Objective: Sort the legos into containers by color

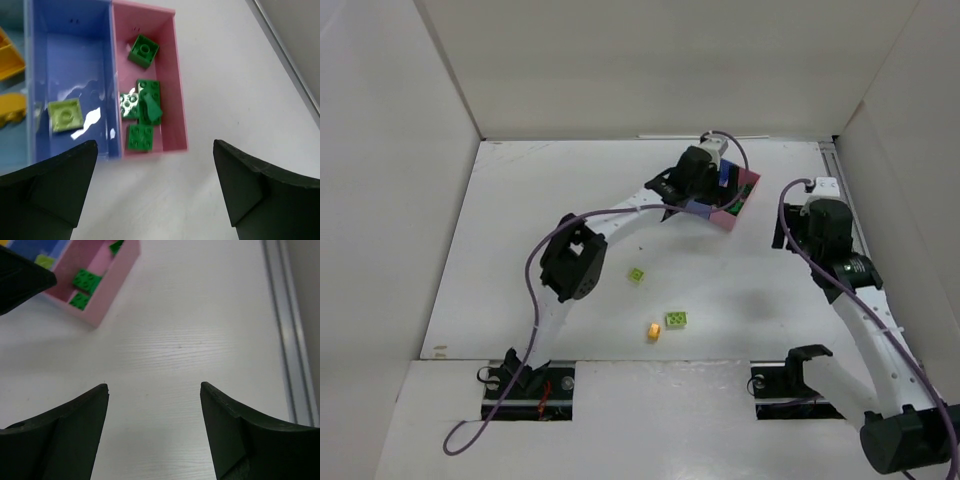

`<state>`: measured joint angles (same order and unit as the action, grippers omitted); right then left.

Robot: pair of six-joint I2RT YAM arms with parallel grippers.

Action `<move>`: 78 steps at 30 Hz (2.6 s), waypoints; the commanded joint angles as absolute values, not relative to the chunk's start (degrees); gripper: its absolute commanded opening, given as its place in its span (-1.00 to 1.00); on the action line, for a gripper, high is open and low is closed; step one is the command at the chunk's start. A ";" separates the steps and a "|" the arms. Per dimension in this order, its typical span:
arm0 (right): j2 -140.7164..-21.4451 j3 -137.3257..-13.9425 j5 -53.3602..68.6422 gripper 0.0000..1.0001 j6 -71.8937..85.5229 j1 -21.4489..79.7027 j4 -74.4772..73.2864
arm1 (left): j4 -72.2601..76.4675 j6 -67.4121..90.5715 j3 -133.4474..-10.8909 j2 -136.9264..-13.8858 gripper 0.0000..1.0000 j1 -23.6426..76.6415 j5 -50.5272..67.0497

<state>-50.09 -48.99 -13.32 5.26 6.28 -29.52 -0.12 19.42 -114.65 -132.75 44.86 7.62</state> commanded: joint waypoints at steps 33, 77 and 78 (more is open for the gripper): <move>-85.59 -49.13 12.31 0.63 -17.86 64.60 -10.10 | -36.73 54.76 -45.70 -43.95 1.00 39.90 -27.07; -105.18 -95.48 -3.33 -0.49 -11.51 28.23 -17.21 | -17.06 38.59 -46.32 -62.30 1.00 24.70 -11.87; -109.64 -97.89 -3.86 -0.49 -11.51 27.26 -18.18 | -15.83 38.58 -46.32 -63.01 1.00 24.00 -11.34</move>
